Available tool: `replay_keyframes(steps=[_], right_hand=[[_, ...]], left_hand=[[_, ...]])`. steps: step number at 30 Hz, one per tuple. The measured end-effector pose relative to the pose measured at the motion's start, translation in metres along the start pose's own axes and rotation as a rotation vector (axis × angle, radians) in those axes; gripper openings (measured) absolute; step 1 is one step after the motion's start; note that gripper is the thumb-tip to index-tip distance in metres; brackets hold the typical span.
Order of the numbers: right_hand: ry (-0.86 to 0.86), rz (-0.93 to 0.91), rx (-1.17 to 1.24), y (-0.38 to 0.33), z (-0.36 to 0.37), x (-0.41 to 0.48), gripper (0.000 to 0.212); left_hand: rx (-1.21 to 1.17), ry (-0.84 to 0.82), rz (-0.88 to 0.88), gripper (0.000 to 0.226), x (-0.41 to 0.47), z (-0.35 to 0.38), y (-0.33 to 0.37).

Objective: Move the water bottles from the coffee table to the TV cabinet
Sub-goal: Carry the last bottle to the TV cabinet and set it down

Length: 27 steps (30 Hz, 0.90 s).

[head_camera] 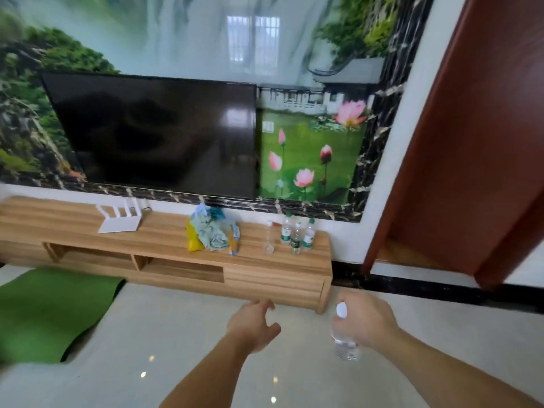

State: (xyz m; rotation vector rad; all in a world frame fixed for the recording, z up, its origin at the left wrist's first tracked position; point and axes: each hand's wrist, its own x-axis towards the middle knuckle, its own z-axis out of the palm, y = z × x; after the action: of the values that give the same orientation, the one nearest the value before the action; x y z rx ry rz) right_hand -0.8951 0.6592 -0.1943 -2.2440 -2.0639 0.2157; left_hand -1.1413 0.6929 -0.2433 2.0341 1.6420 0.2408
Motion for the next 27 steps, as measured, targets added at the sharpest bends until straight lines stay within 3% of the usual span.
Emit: replay_keyframes(steps=[6, 13, 27], right_hand=[[-0.03, 0.214, 0.034, 0.079, 0.003, -0.034, 0.022], [-0.062, 0.282, 0.119, 0.126, 0.003, -0.039, 0.024], [-0.078, 0.129, 0.095, 0.08, -0.019, 0.108, 0.024]], left_hand=[[-0.02, -0.095, 0.133, 0.05, 0.033, 0.05, 0.075], [0.046, -0.172, 0.219, 0.048, 0.049, 0.066, 0.12], [0.068, -0.046, 0.111, 0.043, 0.139, -0.008, 0.072]])
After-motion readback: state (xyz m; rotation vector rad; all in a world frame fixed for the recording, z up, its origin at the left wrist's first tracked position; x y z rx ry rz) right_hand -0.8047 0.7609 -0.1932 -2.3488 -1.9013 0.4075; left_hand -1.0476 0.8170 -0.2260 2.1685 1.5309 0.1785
